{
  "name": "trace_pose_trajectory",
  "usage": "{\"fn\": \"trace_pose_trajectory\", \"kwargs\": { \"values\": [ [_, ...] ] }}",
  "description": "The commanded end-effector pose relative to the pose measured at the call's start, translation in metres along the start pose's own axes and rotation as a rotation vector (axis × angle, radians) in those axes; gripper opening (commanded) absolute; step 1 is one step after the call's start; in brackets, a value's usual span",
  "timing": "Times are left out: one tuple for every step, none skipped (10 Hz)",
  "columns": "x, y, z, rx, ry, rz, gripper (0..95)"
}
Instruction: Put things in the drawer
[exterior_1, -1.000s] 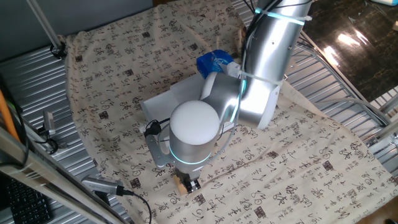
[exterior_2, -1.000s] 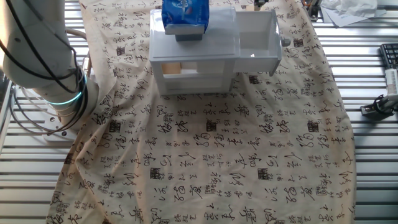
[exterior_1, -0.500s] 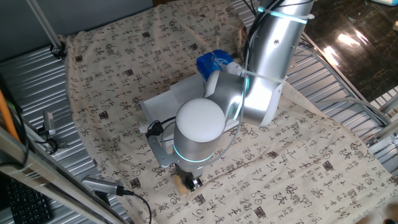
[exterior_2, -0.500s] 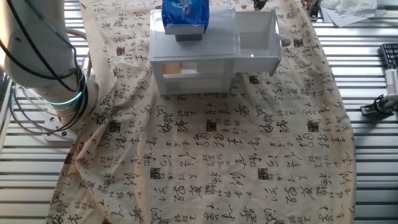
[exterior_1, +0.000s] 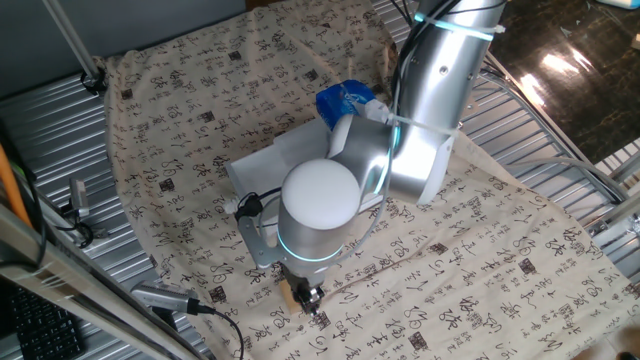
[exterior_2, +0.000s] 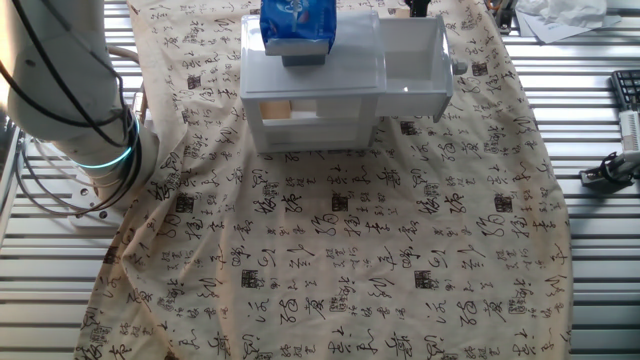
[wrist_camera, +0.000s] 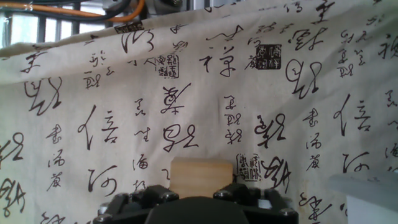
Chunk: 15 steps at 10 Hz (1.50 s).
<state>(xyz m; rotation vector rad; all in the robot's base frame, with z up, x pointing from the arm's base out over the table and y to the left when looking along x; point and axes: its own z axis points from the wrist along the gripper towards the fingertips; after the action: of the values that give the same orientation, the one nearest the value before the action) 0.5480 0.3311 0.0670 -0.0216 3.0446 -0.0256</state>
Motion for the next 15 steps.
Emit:
{"fn": "trace_pose_trajectory", "kwargs": {
  "values": [
    [0.0, -0.001, 0.006, 0.002, -0.001, 0.001, 95.0],
    [0.0, -0.002, 0.01, 0.004, -0.002, 0.004, 95.0],
    [0.0, -0.002, 0.013, 0.004, -0.001, 0.004, 95.0],
    [0.0, -0.002, 0.016, 0.005, -0.001, 0.004, 95.0],
    [0.0, -0.002, 0.018, 0.004, -0.001, 0.005, 95.0],
    [0.0, -0.002, 0.021, 0.003, -0.002, 0.007, 95.0],
    [0.0, -0.002, 0.022, 0.003, -0.001, 0.008, 95.0],
    [0.0, -0.002, 0.024, 0.003, -0.002, 0.009, 76.0],
    [0.001, -0.002, 0.027, 0.001, -0.009, 0.009, 57.0],
    [0.001, -0.002, 0.027, 0.002, -0.008, 0.017, 57.0],
    [0.001, -0.002, 0.027, 0.0, -0.012, 0.037, 0.0],
    [0.001, -0.002, 0.027, -0.001, -0.011, 0.042, 0.0],
    [0.001, -0.002, 0.027, -0.006, -0.01, 0.048, 0.0],
    [0.001, -0.002, 0.027, -0.006, -0.01, 0.049, 0.0],
    [0.001, -0.002, 0.027, -0.006, -0.01, 0.05, 0.0]
  ]
}}
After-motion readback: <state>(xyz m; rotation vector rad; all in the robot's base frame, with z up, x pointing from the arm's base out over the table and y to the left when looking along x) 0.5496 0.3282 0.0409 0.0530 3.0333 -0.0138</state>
